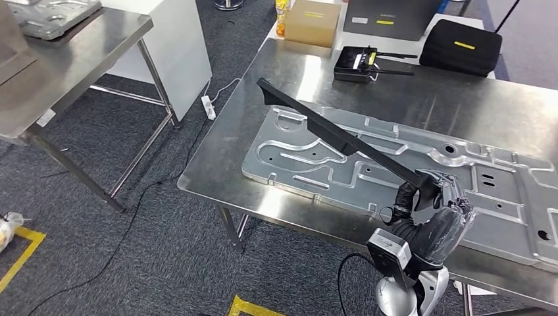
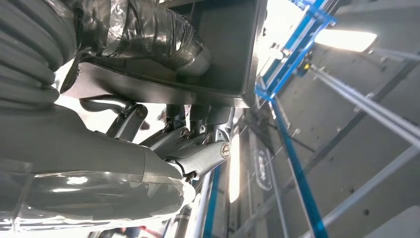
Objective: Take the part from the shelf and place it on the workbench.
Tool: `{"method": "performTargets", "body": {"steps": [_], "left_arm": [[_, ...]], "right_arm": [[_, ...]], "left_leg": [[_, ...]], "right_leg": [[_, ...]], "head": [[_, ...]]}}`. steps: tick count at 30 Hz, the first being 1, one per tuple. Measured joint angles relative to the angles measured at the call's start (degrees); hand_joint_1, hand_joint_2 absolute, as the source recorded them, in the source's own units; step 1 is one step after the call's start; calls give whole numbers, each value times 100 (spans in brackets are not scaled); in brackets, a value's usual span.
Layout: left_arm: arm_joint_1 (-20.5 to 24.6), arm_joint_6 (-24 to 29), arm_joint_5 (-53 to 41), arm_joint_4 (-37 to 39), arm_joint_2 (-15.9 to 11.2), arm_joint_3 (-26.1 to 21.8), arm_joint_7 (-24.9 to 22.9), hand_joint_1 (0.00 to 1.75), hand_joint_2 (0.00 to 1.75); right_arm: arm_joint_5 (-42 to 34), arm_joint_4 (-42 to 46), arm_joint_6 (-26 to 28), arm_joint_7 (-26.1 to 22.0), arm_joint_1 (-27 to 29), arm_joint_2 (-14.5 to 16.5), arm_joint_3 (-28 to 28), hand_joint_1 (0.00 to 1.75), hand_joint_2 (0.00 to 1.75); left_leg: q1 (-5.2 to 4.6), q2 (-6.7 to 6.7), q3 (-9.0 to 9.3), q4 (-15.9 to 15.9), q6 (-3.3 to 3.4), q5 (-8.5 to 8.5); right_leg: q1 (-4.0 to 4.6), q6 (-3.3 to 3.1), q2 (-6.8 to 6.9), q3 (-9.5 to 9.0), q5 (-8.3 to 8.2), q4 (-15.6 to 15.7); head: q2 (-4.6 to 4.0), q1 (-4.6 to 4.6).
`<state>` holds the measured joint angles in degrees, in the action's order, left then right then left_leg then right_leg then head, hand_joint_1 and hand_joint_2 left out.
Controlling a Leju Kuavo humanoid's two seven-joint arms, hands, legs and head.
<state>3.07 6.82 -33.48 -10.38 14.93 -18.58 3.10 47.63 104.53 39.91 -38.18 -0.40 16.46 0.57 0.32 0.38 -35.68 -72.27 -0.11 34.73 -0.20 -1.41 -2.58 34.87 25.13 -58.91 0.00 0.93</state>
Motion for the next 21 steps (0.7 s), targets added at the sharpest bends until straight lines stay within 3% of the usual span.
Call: {"method": "performTargets", "body": {"steps": [2,3,5,7,9,11,13,14,15,16,18,19,21], "left_arm": [[-22,-2,-2,1,0,-1,-4,0,175],[-30,-3,-2,1,2,-1,-5,0,175],[-33,-4,-2,1,7,-2,-3,0,175],[-23,-6,-2,0,18,-3,-4,0,175],[-28,-5,-3,0,31,-5,-4,0,175],[-47,-4,-6,0,39,-8,-4,0,175],[-59,-5,-16,0,38,-17,-5,0,175],[-61,-5,-24,0,37,-23,-7,0,175],[-62,-5,-32,0,36,-30,-9,0,175],[-60,-7,-37,0,38,-34,-12,0,175],[-60,-10,-40,0,41,-40,-16,0,175],[-61,-11,-41,0,43,-44,-16,0,175],[-61,-13,-42,0,44,-56,-18,0,175]], "right_arm": [[-15,-15,1,1,-6,1,-2,175,175],[-20,-23,2,2,-15,1,-3,175,175],[-25,-39,3,4,-31,0,-8,175,175],[-27,-46,5,4,-36,-1,-15,175,175],[-46,-48,8,2,-51,-3,-25,175,175],[-101,-60,8,-9,-72,-5,-30,175,175],[-152,-79,8,-51,-76,-4,-49,175,175],[-154,-86,7,-79,-75,-2,-72,175,175],[-143,-90,7,-106,-75,4,-101,175,175],[-127,-92,7,-122,-76,9,-131,175,175],[-110,-91,7,-137,-82,20,-172,175,175],[-110,-88,7,-140,-87,22,-184,175,175],[-111,-80,7,-146,-95,28,-208,175,175]], "left_leg": [[24,-173,243,682,17,-431],[42,-295,348,985,28,-540],[42,-453,420,1213,66,-541],[41,-367,446,1268,134,-561],[63,-234,484,1333,203,-600],[63,-91,509,1362,241,-607],[56,30,515,1361,247,-588],[56,75,525,1360,242,-575],[56,105,543,1360,233,-559],[56,126,572,1360,221,-539],[49,155,618,1365,186,-502],[43,161,628,1370,159,-492],[34,172,636,1394,101,-487]], "right_leg": [[-1,36,-160,9,22,-54],[0,61,-229,36,31,-94],[-10,133,-337,109,20,-136],[-29,207,-411,157,-9,-130],[-12,271,-212,240,88,-292],[-11,330,109,513,374,-860],[-50,375,219,842,591,-1498],[-68,387,236,898,564,-1593],[-83,391,247,837,435,-1468],[-91,382,261,652,223,-1115],[-69,329,305,252,-35,-377],[-47,295,323,132,-71,-153],[-6,237,330,95,-22,-70]], "head": [[0,1],[0,2],[0,2],[0,1],[0,34],[0,71],[0,74],[0,75],[0,75],[0,75],[0,76],[0,75],[0,76]]}}
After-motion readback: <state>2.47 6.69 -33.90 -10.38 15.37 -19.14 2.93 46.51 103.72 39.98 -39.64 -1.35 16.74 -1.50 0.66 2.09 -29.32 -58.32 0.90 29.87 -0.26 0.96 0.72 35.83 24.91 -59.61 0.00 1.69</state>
